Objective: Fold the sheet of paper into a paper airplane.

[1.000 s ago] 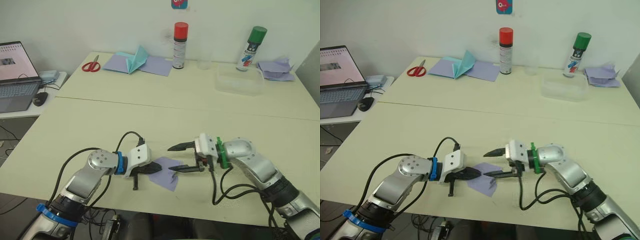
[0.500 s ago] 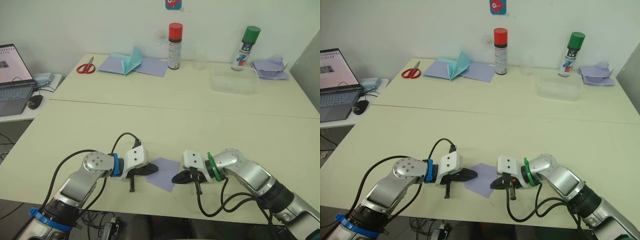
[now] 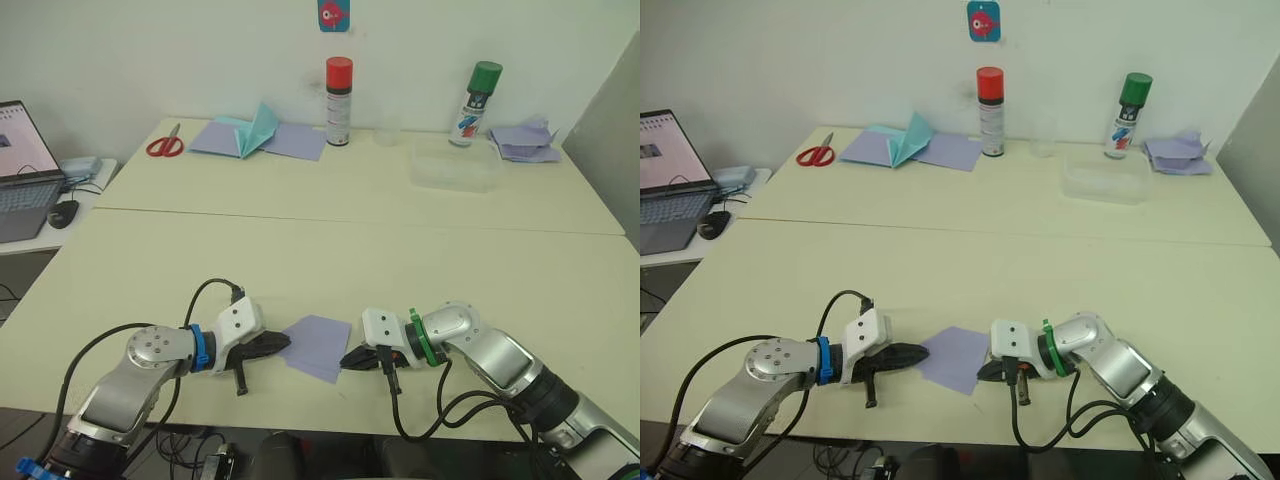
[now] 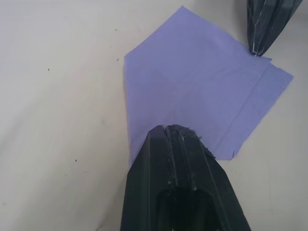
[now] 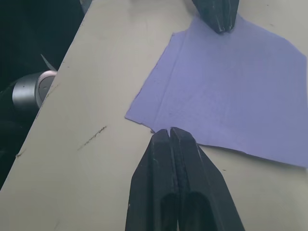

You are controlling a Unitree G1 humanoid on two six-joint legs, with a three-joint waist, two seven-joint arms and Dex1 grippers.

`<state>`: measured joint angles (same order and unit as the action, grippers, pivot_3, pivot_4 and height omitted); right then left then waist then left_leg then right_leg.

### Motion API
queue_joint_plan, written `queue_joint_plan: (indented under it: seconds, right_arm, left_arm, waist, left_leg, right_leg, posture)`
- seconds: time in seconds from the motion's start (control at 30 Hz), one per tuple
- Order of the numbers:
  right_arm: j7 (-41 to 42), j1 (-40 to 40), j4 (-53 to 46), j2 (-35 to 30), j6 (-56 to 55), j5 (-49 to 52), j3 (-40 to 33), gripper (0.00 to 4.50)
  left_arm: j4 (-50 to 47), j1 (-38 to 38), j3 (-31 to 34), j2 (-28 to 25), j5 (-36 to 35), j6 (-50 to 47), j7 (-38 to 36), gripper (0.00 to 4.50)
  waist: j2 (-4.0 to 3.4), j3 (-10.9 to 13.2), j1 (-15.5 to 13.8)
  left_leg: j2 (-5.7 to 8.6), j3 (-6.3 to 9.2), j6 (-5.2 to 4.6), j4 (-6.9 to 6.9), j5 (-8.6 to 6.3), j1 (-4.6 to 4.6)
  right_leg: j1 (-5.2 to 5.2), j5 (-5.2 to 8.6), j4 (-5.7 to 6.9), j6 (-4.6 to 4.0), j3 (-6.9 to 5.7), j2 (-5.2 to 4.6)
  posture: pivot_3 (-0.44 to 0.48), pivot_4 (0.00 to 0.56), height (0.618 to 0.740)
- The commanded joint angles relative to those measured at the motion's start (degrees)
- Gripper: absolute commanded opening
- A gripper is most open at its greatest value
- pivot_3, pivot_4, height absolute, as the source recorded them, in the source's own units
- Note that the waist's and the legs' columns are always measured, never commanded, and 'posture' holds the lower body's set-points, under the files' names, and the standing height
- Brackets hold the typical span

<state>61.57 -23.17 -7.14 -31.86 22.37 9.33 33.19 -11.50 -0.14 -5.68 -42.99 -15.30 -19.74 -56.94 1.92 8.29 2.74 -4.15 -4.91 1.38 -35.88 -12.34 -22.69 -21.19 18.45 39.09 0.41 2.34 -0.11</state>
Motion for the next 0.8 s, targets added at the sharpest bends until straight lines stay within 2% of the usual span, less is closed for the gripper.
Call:
queue_joint_plan:
  seconds: [0.03,0.17,0.27,0.4,0.5,0.63,0.8]
  right_arm:
    - [-3.1,0.7,0.2,0.4,5.9,2.6,-6.2,0.04]
    - [-6.6,0.7,-4.1,2.4,20.8,12.5,-16.5,0.04]
    - [-10.4,0.5,-5.4,3.6,32.0,17.7,-22.7,0.64]
    - [-15.1,0.5,-5.8,5.4,44.3,22.0,-26.4,2.06]
    - [-19.5,-0.3,-5.3,9.8,57.5,25.8,-31.1,3.14]
    - [-22.6,-1.0,-5.9,12.5,68.7,30.0,-35.8,3.14]
    - [-32.3,-0.8,-1.4,12.1,70.1,44.4,-37.6,3.14]
  left_arm:
    - [3.1,1.2,-0.8,1.0,1.2,-2.2,1.8,0.00]
    - [2.6,1.3,-1.6,1.3,1.2,-2.3,1.3,0.00]
    - [3.0,1.0,-1.3,1.0,1.0,-2.4,0.9,0.00]
    - [3.8,0.3,-1.2,0.8,1.1,-2.2,0.4,0.00]
    - [4.1,-0.5,-1.8,0.7,1.2,-2.4,-0.1,0.00]
    - [4.2,-1.4,-2.5,0.8,1.4,-2.7,-0.5,0.00]
    - [5.4,-2.6,-3.6,1.1,1.9,-2.3,-1.1,0.00]
  waist:
    - [0.00,0.0,-0.3]
    - [0.03,0.0,-1.0]
    - [0.01,0.0,-1.0]
    - [0.01,0.0,-1.0]
    - [-0.01,0.0,-1.0]
    - [0.00,0.0,-0.9]
    - [-0.02,0.1,-1.0]
  left_leg:
    - [0.01,0.00,0.00,-0.02,0.00,-0.01]
    - [0.16,-0.05,0.01,-0.05,0.00,-0.16]
    - [0.26,-0.07,0.02,0.01,-0.01,-0.24]
    - [0.30,-0.06,0.02,0.07,-0.01,-0.26]
    - [0.30,-0.06,0.02,0.09,-0.01,-0.26]
    - [0.31,-0.06,0.02,0.08,-0.01,-0.28]
    - [0.43,-0.06,0.01,0.11,-0.01,-0.34]
  right_leg:
    - [0.00,0.00,0.00,0.00,0.01,-0.01]
    - [-0.05,-0.19,-0.03,-0.38,0.10,-0.16]
    - [-0.07,-0.19,-0.05,-0.39,0.13,-0.25]
    - [-0.09,-0.19,-0.07,-0.40,0.12,-0.29]
    - [-0.12,-0.18,-0.07,-0.41,0.12,-0.30]
    - [-0.14,-0.18,-0.09,-0.40,0.12,-0.31]
    - [-0.16,-0.17,-0.13,-0.39,0.12,-0.40]
  posture:
    - [0.000,0.150,0.740]
    - [0.000,0.150,0.740]
    - [0.000,0.150,0.740]
    - [0.000,0.150,0.740]
    - [0.000,0.150,0.740]
    - [0.000,0.150,0.740]
    - [0.000,0.150,0.740]
